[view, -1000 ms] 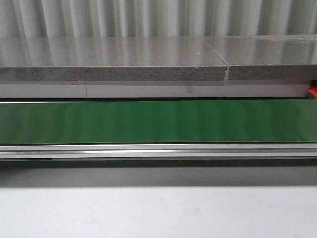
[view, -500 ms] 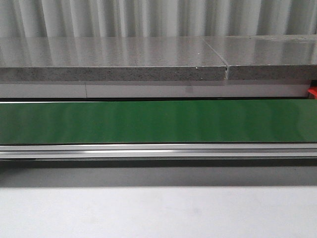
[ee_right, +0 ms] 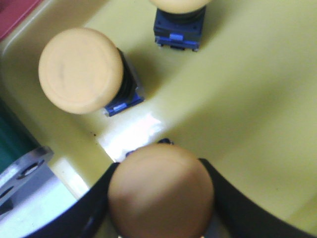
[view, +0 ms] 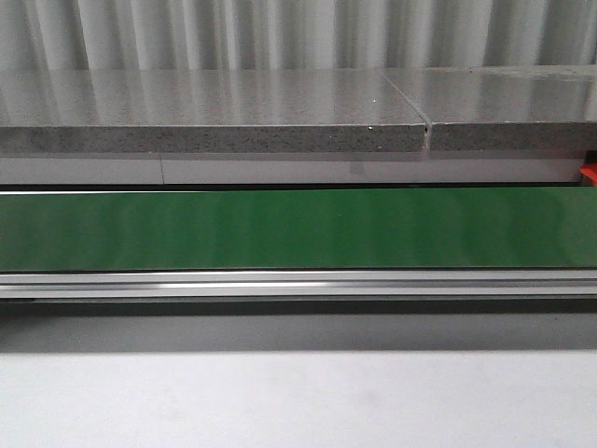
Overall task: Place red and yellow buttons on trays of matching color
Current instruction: 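Carry the yellow button to the yellow tray and release it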
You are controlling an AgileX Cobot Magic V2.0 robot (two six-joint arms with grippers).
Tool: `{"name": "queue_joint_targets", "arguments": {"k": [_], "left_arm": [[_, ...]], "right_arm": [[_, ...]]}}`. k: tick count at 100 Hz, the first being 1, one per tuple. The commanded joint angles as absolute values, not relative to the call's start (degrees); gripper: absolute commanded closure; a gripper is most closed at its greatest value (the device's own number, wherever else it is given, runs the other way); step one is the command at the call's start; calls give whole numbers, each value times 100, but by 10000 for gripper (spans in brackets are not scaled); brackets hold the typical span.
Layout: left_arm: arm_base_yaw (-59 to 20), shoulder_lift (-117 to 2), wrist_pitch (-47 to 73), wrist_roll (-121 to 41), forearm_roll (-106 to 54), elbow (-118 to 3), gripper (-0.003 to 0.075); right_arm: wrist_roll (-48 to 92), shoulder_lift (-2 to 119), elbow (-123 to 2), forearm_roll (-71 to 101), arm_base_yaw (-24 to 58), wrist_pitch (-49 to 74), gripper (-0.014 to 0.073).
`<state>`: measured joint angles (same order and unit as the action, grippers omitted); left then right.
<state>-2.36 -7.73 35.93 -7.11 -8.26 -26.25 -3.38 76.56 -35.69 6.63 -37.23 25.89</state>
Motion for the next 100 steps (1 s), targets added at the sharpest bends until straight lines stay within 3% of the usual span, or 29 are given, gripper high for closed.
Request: {"name": "queue_joint_targets", "arguments": {"k": [1,56,64,75,84,100], "left_arm": [[-281,-848,3179,-703,-914,-2761,741],[-281,-848,3179,-703,-914,-2761,741],[-281,-848,3179,-703,-914,-2761,741],[-281,-848,3179,-703,-914,-2761,741],[-281,-848,3179,-703,-914,-2761,741],[-281,-848,3179,-703,-914,-2761,741]], "right_arm": [[-332,7533,-3694,585,-3772,2290,430],[-332,7902,-3694,562,-3772,2070,417],[-327,7902,-3694,562,-3772,2070,350],[-327,7902,-3694,562,-3772,2064,165],[-327,7902,-3694,562,-3772,2045,66],[-327,7875,-3694,562,-3772,2001,32]]}}
